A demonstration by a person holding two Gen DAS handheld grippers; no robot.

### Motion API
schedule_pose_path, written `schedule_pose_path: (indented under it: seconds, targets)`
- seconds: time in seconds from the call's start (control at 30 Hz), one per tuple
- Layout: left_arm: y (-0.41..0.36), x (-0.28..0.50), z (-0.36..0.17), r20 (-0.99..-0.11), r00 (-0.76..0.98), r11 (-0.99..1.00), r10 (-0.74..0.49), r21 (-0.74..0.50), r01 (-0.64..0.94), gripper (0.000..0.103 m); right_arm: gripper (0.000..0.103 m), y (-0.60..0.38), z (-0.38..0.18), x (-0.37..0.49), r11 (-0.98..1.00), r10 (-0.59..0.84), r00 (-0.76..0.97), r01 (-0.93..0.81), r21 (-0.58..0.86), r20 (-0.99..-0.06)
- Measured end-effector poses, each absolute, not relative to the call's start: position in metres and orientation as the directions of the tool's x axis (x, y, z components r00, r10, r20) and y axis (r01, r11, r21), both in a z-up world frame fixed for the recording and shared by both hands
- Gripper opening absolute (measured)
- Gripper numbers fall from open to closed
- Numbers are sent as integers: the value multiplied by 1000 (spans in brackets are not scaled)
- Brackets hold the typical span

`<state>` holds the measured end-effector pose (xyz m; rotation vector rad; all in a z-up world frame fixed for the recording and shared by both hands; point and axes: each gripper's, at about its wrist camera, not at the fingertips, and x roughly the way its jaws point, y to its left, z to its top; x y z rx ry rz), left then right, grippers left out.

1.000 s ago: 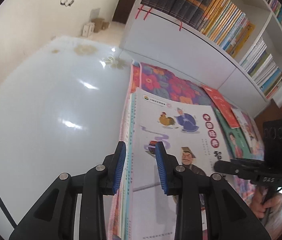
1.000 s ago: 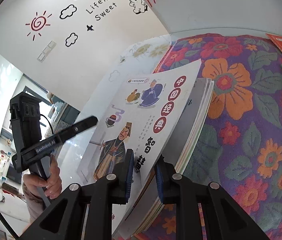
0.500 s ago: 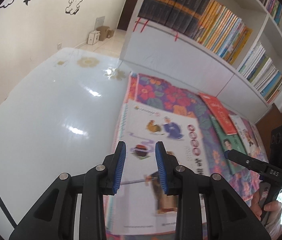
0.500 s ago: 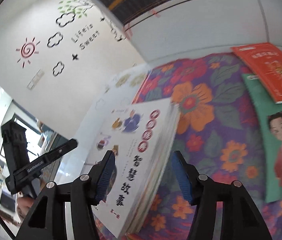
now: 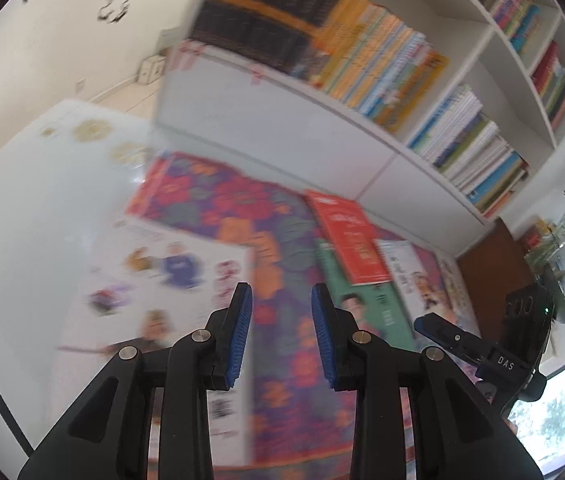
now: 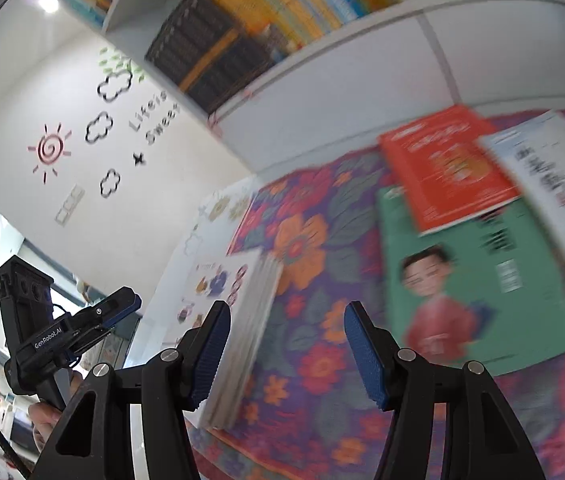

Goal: Organize books

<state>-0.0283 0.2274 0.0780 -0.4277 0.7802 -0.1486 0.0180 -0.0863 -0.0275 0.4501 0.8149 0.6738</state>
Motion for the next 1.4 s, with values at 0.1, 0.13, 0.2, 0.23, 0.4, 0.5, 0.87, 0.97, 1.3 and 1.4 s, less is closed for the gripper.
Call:
schedule_pose_path:
  seconds: [0.1,0.13,0.2,0.23,0.4,0.5,0.87,0.97,1.3,1.4]
  targets:
    - [178,-8,98,-626,720,909,-300,-416,17,28,57,-140,-11,18,725,670,557,-352,592,-490]
    - [163,-3,102,-619,723,909,-307,-416,30,28,57,-159,-6,18,732,659,575,-341,590,-485]
    - [120,15,108,-606,728,910,-321,-411,59,28,58,-199,1,19,755,622,617,-311,577,-482]
    - [95,25,109,-599,731,911,-328,-407,75,28,58,-218,4,20,767,601,638,-293,571,-481]
    - [-18,65,86,-609,674,892,-417,-415,178,28,59,-319,-8,40,809,504,699,-177,561,-507]
    - [-77,86,59,-635,607,871,-477,-435,228,28,59,-368,-28,52,819,452,723,-104,565,-522]
    - [-207,147,-24,-674,433,801,-599,-518,301,27,59,-486,-97,103,851,221,759,156,501,-612]
    - [-230,162,-44,-718,400,821,-570,-497,280,26,59,-508,-108,116,843,188,765,197,501,-617]
    - [-265,173,-70,-746,373,833,-552,-476,282,26,59,-538,-121,148,873,80,745,268,407,-663]
    - [-270,172,-72,-740,369,826,-562,-484,289,25,59,-541,-129,157,870,72,723,291,398,-687]
